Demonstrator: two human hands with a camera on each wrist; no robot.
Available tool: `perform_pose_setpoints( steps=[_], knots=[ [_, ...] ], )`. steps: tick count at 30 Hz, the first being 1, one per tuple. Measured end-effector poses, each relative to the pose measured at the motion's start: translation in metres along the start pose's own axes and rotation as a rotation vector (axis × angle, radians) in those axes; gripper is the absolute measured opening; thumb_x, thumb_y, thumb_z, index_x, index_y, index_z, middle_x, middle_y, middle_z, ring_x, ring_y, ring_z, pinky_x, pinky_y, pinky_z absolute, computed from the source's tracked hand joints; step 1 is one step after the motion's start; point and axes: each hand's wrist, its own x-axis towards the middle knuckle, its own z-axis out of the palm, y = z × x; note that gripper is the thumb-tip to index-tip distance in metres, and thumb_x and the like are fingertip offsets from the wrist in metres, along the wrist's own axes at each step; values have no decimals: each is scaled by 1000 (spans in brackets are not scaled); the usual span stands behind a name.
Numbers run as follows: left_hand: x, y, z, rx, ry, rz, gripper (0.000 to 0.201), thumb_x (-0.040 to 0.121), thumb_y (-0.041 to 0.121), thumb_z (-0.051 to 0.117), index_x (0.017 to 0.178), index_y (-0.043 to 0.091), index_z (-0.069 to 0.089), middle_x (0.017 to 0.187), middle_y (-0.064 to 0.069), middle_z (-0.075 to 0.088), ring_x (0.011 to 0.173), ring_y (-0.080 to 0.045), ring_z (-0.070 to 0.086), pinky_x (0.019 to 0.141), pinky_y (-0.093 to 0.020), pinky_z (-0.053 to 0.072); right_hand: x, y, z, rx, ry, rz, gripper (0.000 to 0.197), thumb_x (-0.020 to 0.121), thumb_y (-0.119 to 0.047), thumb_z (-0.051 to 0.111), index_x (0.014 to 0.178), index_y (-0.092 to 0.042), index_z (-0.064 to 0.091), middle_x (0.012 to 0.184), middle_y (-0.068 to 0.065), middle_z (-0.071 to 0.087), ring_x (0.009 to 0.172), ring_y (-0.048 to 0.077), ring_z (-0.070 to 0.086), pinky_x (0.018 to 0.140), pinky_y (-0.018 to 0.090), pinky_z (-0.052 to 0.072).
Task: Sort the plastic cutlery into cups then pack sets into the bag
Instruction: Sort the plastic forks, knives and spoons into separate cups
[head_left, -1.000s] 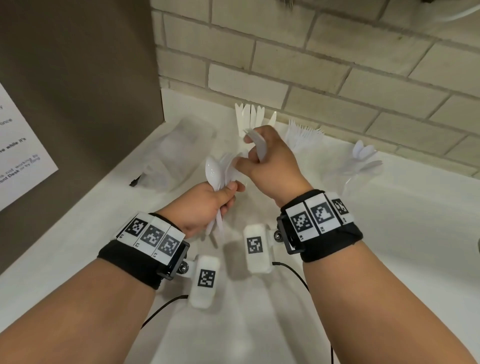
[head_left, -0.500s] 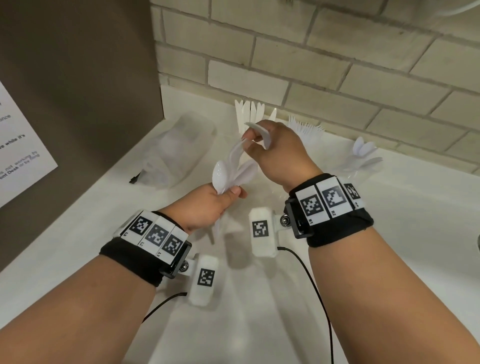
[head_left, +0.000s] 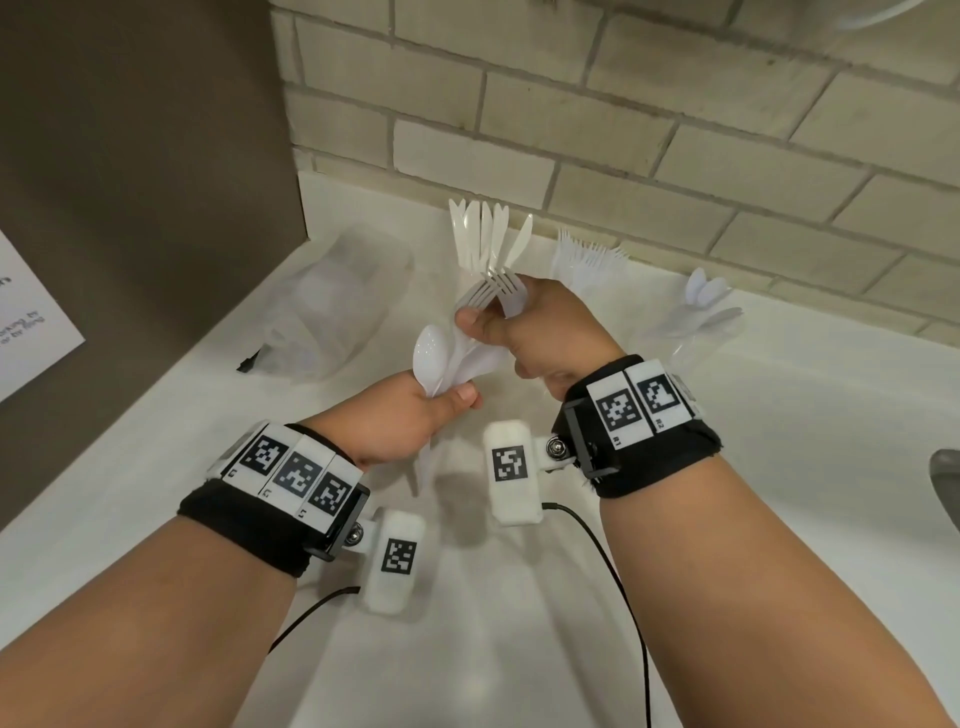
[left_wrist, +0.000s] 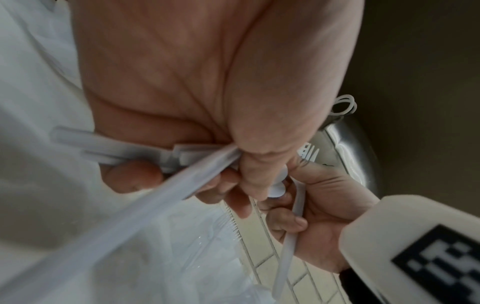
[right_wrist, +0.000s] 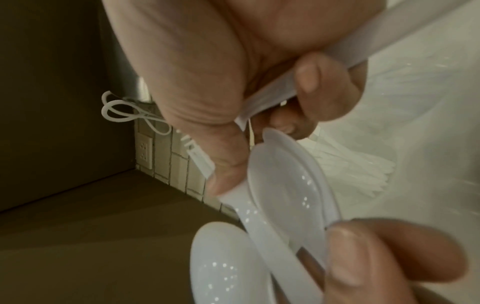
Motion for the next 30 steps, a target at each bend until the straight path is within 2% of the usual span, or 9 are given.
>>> perform_pose_setpoints(
  steps=[4,8,12,14,16,21,25,28,30],
  knots=[
    [1,-3,0,5,28,-42,20,96,34,50,86,27,66,71,11,56,68,-10,47,73,-28,41,3,-4,-6,27,95,-54,19,89,-20,66,101,-6,68,99,8,74,44,-5,49,40,10,33],
    [1,-1,1,-145,42,-103,22,96,30,51,88,19,68,67,6,53,61,-12,46,69,-29,41,8,-20,-27,328,112,-88,4,93,-16,59,97,-14,60,88,6,75,64,12,49,44,21,32],
    [1,7,2,-488,13,-194,26,98,27,46,87,8,59,61,1,45,58,-16,48,64,-33,44,27,-32,-57,639,275,-195,17,96,-8,51,114,-10,51,79,10,65,80,27,68,69,38,58],
    [2,7,1,-558,28,-200,27,98,30,45,84,10,58,60,0,45,57,-19,50,63,-33,48,42,-32,-71,633,352,-267,30,99,-7,46,128,-12,41,82,11,59,79,30,71,76,43,59],
    [3,10,-1,-581,46,-193,28,98,30,44,84,9,57,61,-1,45,53,-17,47,55,-31,47,59,-26,-84,517,464,-348,36,99,-7,43,135,-9,38,84,9,56,68,25,67,74,41,59],
    [8,11,-2,-595,69,-165,27,96,31,47,84,10,57,61,-1,43,49,-13,39,48,-27,37,95,6,-99,304,621,-422,23,98,-8,47,121,-5,49,83,4,58,64,14,61,69,24,55],
    [12,12,-3,-576,94,-169,27,97,30,46,86,8,56,60,-1,41,47,-12,38,46,-26,35,122,38,-96,350,563,-335,13,95,-5,52,107,-11,52,78,3,59,62,14,60,70,32,55],
    [13,12,-4,-567,105,-171,27,97,29,45,86,7,56,60,-1,41,47,-12,37,46,-26,35,135,63,-94,363,523,-184,21,86,-1,64,98,-17,59,88,3,66,80,20,65,84,43,56],
    [14,11,-6,-562,107,-174,26,98,28,45,86,7,56,60,-1,41,47,-12,37,47,-26,35,138,69,-96,314,541,-177,29,83,0,67,105,-17,61,96,0,65,93,17,63,89,34,54]
  ],
)
